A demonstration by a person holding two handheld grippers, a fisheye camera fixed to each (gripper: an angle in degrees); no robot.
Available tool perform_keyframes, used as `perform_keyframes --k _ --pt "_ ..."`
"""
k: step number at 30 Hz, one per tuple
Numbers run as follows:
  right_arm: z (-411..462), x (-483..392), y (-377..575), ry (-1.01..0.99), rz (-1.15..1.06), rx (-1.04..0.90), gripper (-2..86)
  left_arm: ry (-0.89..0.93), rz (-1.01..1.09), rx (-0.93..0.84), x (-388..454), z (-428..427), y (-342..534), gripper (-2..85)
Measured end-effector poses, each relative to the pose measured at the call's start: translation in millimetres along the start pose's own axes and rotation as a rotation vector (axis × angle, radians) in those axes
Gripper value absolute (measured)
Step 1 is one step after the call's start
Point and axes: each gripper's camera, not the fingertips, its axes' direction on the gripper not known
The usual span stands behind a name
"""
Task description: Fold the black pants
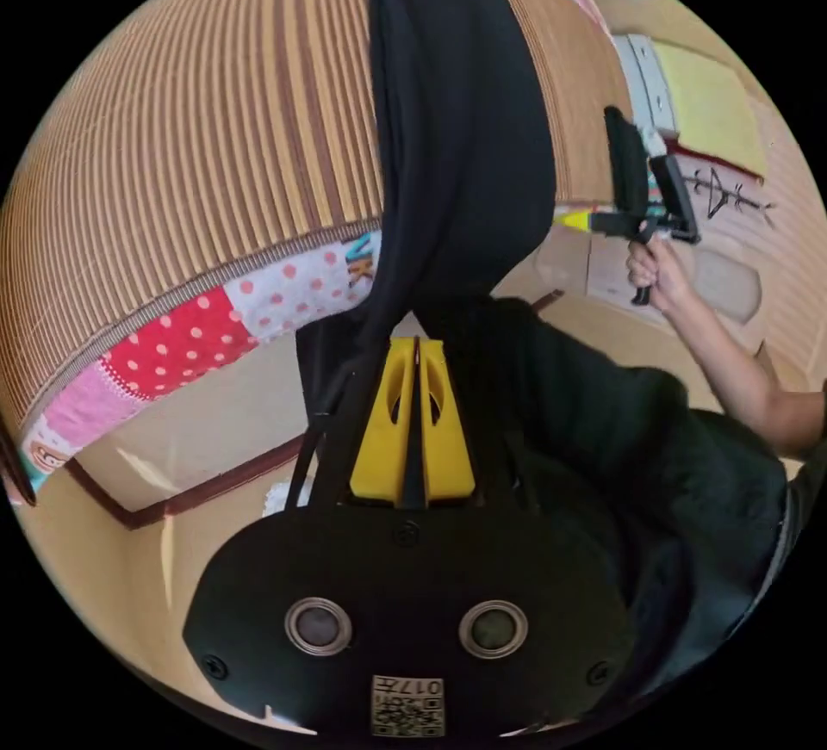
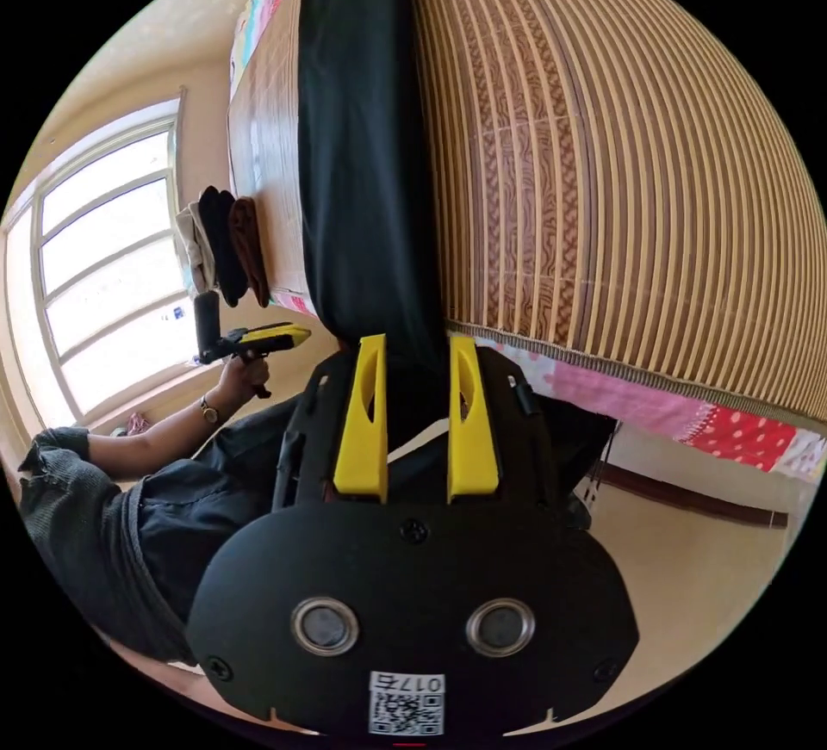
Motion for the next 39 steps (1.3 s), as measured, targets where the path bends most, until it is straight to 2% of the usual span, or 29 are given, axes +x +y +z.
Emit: perform_keyframes --k 3,8,12,16,20,23,26,29,35,39 --pt "-35.1 15.4 -33.5 -0.095 -0.007 0.106 12.2 0.163 -0.042 0.175 -20.7 -39.1 -56.5 8.4" --pt "-58.6 26.8 -123.8 -0.217 -0.034 0.179 13.7 0.252 -0.040 0.230 -51.3 -49.5 -173.8 13.3" --pt "-50.9 22.2 -175.7 -0.321 -0.048 0.201 11.7 0.254 0.052 0.194 -34.1 -43.2 -253.2 11.6" --pt "-38.3 10.6 -197.4 -0.360 -0.017 0.175 5.8 0.193 0.015 0.122 -22.6 -32.1 -275.8 5.0" --pt "-65.6 -16.4 -156.1 -0.581 -0.178 0.233 3.3 0.352 0.086 0.192 -10.4 -58.5 -240.5 4.1" --pt "-98.4 -55.5 -101.1 -0.646 -0.309 0.253 2.4 0.484 0.178 0.252 8.4 -93.5 -192.0 3.9" --pt "-132.9 -111.7 -40.7 -0.625 -0.420 0.263 1.8 0.579 0.309 0.279 49.3 -127.6 -134.3 3.8" --pt "-172.7 -181.4 14.6 -0.580 -0.555 0.290 1.4 0.601 0.422 0.341 104.8 -170.0 -74.2 3.8" --pt "-264.1 -337.9 105.4 -0.395 -0.917 0.366 1.1 0.562 0.708 0.502 231.0 -279.7 20.5 3.7" --pt "-312.8 -417.8 146.7 -0.351 -1.131 0.436 1.1 0.555 0.948 0.622 312.8 -360.9 61.0 3.6"
